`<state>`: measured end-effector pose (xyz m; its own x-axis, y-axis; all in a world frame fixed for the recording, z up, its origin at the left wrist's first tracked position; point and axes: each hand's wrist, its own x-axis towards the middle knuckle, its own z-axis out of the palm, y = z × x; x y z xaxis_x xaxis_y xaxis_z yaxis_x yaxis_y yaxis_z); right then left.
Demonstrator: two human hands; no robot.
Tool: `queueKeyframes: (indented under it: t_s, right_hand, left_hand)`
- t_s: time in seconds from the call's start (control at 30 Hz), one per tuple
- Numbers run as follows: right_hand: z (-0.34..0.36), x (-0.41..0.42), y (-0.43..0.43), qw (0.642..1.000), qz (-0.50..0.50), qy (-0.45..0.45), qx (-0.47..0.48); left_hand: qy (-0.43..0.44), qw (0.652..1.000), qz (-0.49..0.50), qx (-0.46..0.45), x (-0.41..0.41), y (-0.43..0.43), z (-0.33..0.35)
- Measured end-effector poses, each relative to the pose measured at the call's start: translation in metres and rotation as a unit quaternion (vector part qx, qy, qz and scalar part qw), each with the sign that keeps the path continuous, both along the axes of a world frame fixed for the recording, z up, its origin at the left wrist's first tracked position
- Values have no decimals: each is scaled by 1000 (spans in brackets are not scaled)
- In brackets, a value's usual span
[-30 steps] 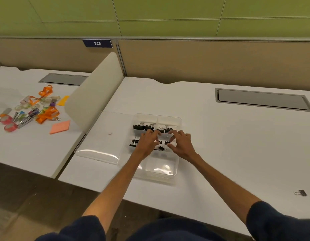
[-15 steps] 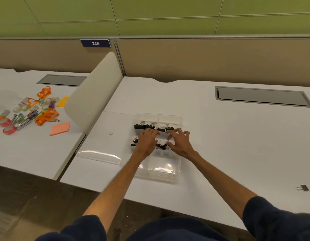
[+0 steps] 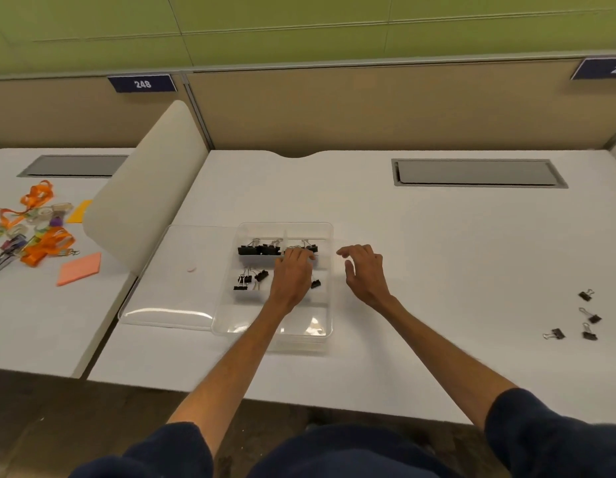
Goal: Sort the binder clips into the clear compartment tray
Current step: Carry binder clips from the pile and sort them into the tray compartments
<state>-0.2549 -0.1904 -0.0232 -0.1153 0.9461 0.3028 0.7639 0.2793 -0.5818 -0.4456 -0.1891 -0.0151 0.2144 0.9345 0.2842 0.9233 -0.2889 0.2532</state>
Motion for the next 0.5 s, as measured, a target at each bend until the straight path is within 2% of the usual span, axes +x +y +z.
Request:
queueKeyframes:
  t_s: [0.23, 0.5]
  right_hand:
    - [-1, 61, -10, 998, -63, -9, -17]
    - [-1, 134, -32, 987, -153, 17, -36]
  left_hand:
    - [-33, 999, -38, 19, 60, 2, 2]
    - [32, 995, -93, 36, 126, 6, -12]
